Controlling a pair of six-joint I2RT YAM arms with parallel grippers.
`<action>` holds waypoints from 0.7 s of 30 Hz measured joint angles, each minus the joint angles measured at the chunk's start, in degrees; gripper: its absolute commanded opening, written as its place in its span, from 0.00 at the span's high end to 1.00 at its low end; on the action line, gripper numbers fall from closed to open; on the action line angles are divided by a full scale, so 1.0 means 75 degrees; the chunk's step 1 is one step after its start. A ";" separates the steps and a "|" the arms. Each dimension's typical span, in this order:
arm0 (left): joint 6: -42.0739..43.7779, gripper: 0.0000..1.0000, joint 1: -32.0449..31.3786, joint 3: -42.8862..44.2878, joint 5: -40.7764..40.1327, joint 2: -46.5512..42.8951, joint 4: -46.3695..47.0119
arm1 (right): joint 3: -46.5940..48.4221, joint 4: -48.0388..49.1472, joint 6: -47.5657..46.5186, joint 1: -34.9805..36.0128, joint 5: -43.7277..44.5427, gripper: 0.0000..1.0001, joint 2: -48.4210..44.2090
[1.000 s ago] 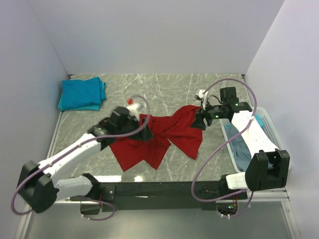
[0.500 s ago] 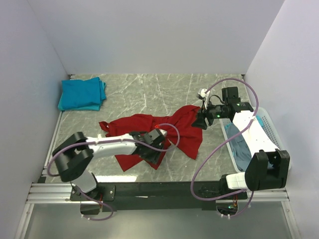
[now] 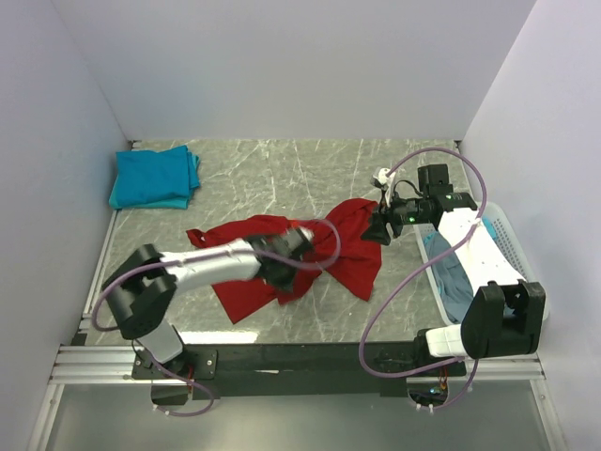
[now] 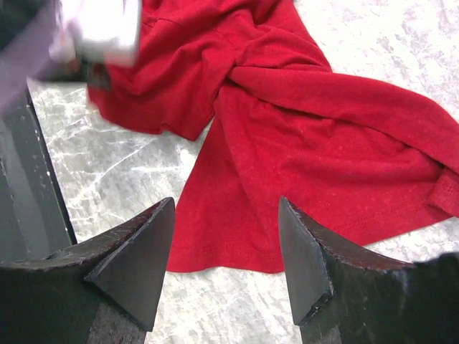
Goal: Fold and stack the t-shirts
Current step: Flatten the tshirt out
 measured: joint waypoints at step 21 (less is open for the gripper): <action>0.1052 0.01 0.6682 0.5764 0.2669 0.2183 0.0688 | -0.0020 -0.0012 -0.0382 -0.0015 0.0297 0.32 0.0041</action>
